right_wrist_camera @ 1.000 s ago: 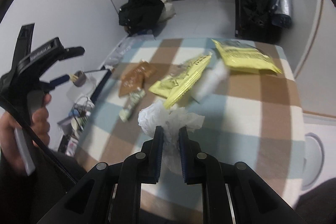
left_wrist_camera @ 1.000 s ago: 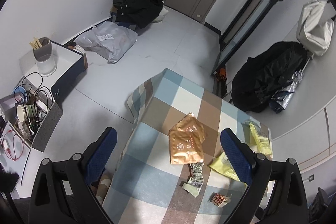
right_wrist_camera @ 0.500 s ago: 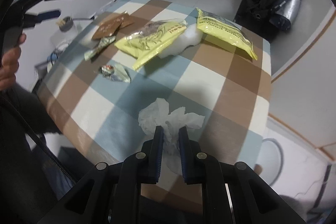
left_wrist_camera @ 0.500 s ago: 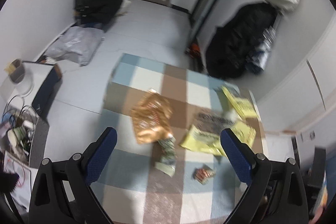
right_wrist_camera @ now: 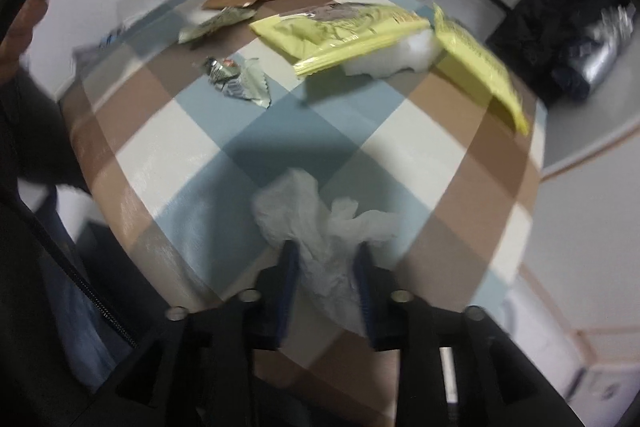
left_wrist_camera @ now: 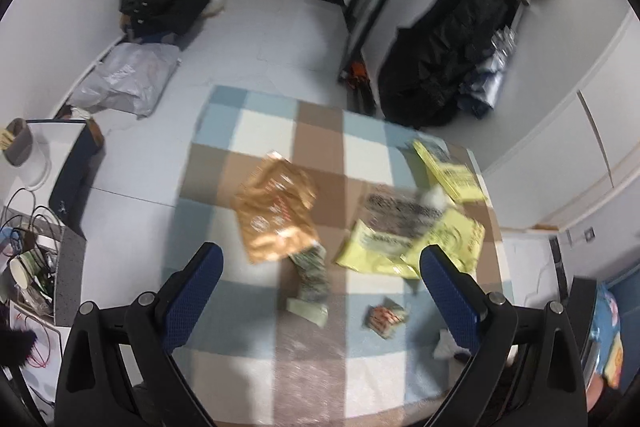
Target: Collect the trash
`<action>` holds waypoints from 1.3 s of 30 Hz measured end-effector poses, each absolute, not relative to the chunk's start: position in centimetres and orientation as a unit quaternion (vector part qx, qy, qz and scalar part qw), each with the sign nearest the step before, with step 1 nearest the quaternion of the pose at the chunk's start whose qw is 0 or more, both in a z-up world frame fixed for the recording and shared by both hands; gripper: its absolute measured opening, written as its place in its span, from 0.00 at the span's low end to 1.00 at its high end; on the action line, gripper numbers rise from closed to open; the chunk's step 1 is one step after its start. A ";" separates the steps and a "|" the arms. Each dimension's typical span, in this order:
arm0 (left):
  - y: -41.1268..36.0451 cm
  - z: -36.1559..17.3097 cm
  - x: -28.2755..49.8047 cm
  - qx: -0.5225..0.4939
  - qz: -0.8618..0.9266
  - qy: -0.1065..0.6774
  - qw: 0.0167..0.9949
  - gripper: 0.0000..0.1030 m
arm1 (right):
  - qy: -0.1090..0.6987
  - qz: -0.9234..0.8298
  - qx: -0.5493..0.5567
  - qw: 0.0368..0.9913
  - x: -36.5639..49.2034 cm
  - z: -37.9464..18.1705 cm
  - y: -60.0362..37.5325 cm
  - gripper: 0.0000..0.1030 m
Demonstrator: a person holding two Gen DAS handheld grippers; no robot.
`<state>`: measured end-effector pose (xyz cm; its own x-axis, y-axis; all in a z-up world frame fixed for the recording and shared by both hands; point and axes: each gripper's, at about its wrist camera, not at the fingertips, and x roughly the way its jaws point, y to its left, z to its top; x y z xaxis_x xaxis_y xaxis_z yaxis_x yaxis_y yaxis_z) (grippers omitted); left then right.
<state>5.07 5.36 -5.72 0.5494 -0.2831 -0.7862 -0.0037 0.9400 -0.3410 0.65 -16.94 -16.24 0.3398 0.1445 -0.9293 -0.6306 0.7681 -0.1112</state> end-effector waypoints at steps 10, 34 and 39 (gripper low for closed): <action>7.3 -6.9 5.6 -0.234 -0.074 0.482 0.841 0.94 | 0.519 0.246 -0.047 0.817 1.3 -15.9 -19.2 0.64; 2.3 -7.7 4.9 -0.136 -0.141 0.505 0.841 0.94 | 0.443 0.223 -0.087 0.864 -0.7 -16.8 -16.1 0.13; -0.3 -7.8 4.3 -0.085 -0.172 0.508 0.840 0.94 | 0.440 0.195 -0.025 0.876 -0.3 -15.4 -19.4 0.11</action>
<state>4.29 -0.34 -7.84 0.4251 -0.3752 -0.8237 0.2018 0.9264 -0.3178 -0.32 -19.39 -15.39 0.5369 0.3197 -0.7807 -0.3634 0.9228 0.1279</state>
